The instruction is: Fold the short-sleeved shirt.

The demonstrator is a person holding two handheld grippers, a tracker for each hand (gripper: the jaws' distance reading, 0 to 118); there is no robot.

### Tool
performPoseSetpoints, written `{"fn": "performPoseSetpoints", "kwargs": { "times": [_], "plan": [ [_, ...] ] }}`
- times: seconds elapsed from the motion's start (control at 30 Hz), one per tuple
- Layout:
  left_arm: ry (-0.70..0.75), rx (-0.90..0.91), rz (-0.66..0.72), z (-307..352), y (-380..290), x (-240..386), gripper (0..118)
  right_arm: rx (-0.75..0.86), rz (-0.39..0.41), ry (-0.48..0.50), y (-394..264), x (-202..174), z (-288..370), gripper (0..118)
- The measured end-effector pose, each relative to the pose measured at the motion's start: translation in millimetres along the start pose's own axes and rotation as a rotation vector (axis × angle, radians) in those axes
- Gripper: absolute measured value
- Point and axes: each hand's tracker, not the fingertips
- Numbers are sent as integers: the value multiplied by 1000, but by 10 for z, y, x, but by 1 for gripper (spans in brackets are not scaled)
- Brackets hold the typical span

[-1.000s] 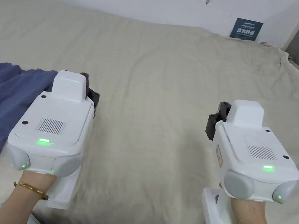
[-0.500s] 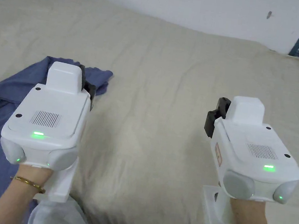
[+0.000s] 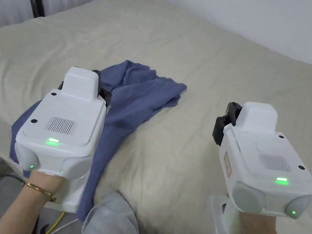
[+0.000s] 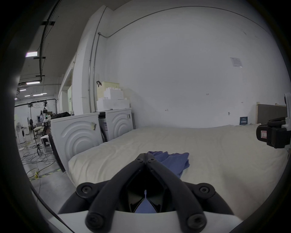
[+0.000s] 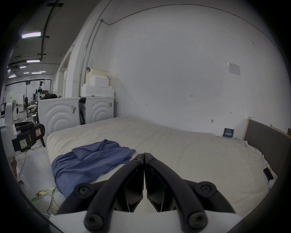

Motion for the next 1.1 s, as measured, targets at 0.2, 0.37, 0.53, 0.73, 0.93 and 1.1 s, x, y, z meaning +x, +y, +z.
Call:
{"fn": "performPoseSetpoints", "kwargs": {
  "times": [0.2, 0.37, 0.53, 0.73, 0.93, 1.1],
  "plan": [
    [26, -26, 29, -69, -27, -107, 0, 0, 15, 26, 27, -136, -79, 0],
    [3, -73, 62, -268, 11, -88, 49, -6, 3, 16, 46, -120, -138, 0],
    [-63, -178, 93, -730, 141, -6, 118, -18, -3, 5, 38, -41, -200, 0],
    [-186, -298, 79, -1639, 280, 121, 118, -53, 13, -15, -49, 140, -424, 0],
    [-317, -551, -17, -2843, 178, 393, 118, -89, -5, -48, -115, 313, -696, 0],
    [-329, -692, -102, -3663, -46, 635, 118, -118, -19, -66, -224, 429, -927, 0]
  ]
}}
